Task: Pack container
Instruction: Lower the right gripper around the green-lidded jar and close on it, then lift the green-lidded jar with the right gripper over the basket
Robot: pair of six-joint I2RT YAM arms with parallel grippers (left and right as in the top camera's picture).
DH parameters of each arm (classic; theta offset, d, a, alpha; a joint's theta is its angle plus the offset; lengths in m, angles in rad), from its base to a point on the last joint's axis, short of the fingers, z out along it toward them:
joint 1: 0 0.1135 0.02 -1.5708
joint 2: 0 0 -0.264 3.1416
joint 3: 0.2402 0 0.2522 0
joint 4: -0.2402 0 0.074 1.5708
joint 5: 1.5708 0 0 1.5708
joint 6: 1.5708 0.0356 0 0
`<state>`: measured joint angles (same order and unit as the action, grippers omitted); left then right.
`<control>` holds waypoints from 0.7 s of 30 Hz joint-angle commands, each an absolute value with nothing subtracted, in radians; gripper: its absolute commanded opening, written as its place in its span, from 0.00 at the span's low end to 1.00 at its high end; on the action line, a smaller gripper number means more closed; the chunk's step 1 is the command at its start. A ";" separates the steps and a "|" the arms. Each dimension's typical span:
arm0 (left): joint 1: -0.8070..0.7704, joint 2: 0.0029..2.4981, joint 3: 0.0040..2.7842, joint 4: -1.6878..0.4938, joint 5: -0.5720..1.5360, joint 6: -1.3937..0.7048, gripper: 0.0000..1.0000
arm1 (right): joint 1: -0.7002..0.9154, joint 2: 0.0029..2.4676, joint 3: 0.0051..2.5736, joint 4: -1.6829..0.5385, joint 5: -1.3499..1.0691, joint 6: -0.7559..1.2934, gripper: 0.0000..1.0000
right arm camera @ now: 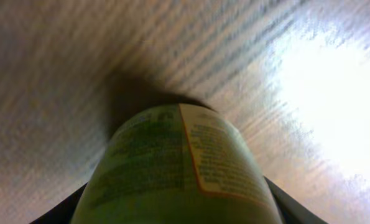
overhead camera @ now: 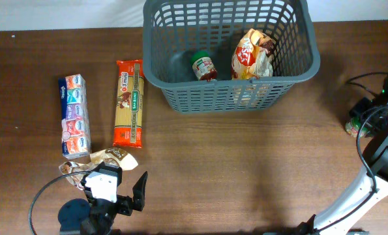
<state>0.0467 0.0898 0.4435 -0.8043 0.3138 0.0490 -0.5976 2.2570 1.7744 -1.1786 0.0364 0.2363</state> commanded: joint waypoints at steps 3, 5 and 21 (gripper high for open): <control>0.051 0.091 0.451 -0.802 0.307 0.054 0.99 | -0.596 2.282 1.896 -1.272 0.046 0.244 0.04; 0.051 0.091 0.451 -0.802 0.307 0.054 0.99 | -0.596 2.276 1.982 -1.329 0.046 0.244 0.04; 0.051 0.091 0.451 -0.802 0.307 0.054 0.99 | -0.466 2.121 3.060 -1.697 -0.333 0.221 0.04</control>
